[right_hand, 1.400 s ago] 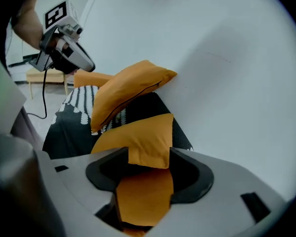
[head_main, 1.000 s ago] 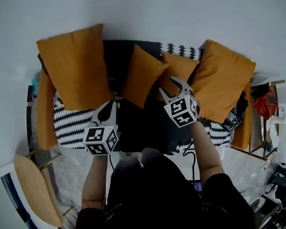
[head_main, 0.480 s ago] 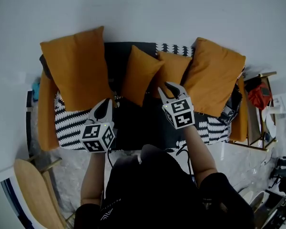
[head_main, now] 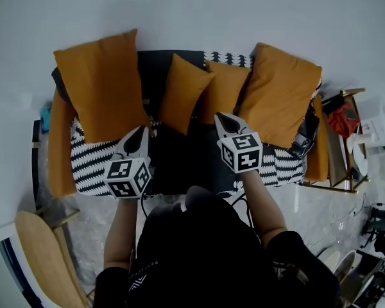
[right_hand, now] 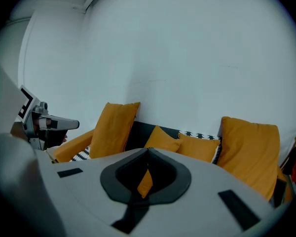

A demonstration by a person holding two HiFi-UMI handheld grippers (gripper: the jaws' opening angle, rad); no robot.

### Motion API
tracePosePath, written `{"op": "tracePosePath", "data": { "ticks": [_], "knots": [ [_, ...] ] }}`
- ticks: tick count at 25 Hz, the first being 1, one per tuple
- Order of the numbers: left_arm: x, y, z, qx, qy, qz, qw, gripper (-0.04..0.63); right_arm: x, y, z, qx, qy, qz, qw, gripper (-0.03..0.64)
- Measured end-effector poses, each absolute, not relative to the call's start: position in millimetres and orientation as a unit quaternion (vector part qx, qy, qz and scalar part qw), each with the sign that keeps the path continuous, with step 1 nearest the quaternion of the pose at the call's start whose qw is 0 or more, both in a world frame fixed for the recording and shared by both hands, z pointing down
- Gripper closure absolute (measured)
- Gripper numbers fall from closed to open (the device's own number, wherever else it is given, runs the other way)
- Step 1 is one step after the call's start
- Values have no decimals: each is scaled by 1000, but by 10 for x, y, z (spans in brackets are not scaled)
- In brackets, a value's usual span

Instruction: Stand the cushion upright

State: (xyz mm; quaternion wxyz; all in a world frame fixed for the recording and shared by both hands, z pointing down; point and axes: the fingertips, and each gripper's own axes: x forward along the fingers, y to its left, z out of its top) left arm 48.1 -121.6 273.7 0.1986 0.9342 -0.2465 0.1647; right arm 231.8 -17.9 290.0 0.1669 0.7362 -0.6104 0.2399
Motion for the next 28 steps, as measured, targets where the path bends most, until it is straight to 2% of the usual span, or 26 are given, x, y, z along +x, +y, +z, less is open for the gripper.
{"op": "tracePosePath", "data": {
  "ticks": [20,28],
  "knots": [
    [141,-1015,2672,928,-264,161,206,578,1943,34,2741,734,-616,267,102,623],
    [13,-1023,2705,917,-291,155,225,580,1833,6,2761,723,-627,273,97,623]
  ]
}}
